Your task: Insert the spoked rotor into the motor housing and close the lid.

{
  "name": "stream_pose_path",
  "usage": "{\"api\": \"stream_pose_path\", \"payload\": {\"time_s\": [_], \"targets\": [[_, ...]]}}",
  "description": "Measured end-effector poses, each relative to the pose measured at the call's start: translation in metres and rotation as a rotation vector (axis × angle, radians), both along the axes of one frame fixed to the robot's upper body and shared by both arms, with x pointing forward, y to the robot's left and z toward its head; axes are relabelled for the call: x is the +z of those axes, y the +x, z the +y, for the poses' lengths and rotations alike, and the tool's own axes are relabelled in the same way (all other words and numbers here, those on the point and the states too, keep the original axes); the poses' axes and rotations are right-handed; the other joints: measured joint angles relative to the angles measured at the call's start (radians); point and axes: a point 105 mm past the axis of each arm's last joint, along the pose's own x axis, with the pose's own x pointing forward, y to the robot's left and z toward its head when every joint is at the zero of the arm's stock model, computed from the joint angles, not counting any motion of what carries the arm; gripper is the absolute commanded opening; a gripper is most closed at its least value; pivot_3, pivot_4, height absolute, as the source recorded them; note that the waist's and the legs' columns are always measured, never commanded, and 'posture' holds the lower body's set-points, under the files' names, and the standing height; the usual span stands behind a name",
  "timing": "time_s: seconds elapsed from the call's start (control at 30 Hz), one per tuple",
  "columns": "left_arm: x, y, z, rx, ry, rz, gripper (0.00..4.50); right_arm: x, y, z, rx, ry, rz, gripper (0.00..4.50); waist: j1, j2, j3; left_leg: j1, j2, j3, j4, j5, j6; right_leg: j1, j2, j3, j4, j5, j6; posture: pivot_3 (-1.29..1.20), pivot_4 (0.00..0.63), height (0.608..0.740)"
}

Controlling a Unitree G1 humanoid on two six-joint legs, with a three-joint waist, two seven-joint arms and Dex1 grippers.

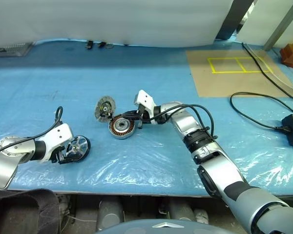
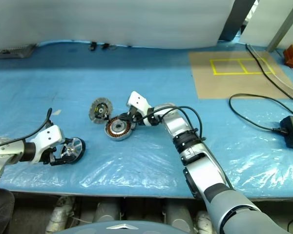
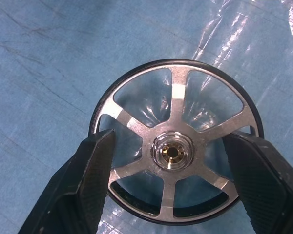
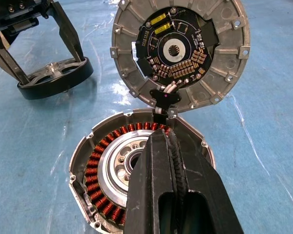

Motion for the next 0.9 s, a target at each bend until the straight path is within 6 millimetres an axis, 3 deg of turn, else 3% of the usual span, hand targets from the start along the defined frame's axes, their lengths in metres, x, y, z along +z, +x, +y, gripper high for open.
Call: {"api": "stream_pose_path", "payload": {"time_s": [0.07,0.1,0.23,0.63,0.8,0.9], "targets": [[0.0,0.0,0.0,0.0,0.0,0.0,4.05,0.0,0.0,0.0,-0.001,0.0,-0.002,0.0,0.0,0.0,0.0,0.0,0.0,0.0,0.0,0.0,0.0,0.0,0.0,0.0,0.0,0.0,0.0,0.0,0.15,0.74],[0.0,0.0,0.0,0.0,0.0,0.0,3.35,0.0,0.0,0.0,-0.001,0.001,-0.005,0.0,0.0,0.0,0.0,0.0,0.0,0.0,0.0,0.0,0.0,0.0,0.0,0.0,0.0,0.0,0.0,0.0,0.15,0.74],[0.003,0.001,-0.001,-0.01,-0.003,-0.008,2.23,0.0,0.001,0.0,0.0,0.003,-0.013,0.0,0.001,0.001,0.0,0.0,0.0,0.0,0.0,0.0,0.0,0.0,0.0,0.0,0.0,0.0,0.0,0.0,0.15,0.74],[0.009,0.002,-0.004,0.011,-0.08,0.003,2.23,0.002,0.0,-0.005,0.008,-0.001,-0.012,0.0,0.002,0.001,0.001,-0.002,0.0,0.0,0.0,0.0,0.0,0.0,0.0,-0.001,-0.001,0.0,0.0,0.0,0.15,0.74],[0.025,0.008,-0.017,-0.006,-0.201,-0.063,2.23,0.011,-0.003,-0.019,0.008,0.047,0.026,0.0,0.006,0.0,0.001,-0.003,0.0,0.0,0.0,0.0,0.0,0.0,0.0,-0.001,-0.001,0.0,0.0,0.0,0.15,0.74],[0.038,0.01,-0.027,-0.023,-0.272,-0.102,1.63,0.011,0.0,-0.031,-0.02,0.034,0.024,0.0,0.005,0.0,0.001,-0.003,0.0,0.0,0.001,0.0,0.0,0.0,0.0,-0.001,-0.001,0.0,0.0,0.0,0.15,0.74]]}}
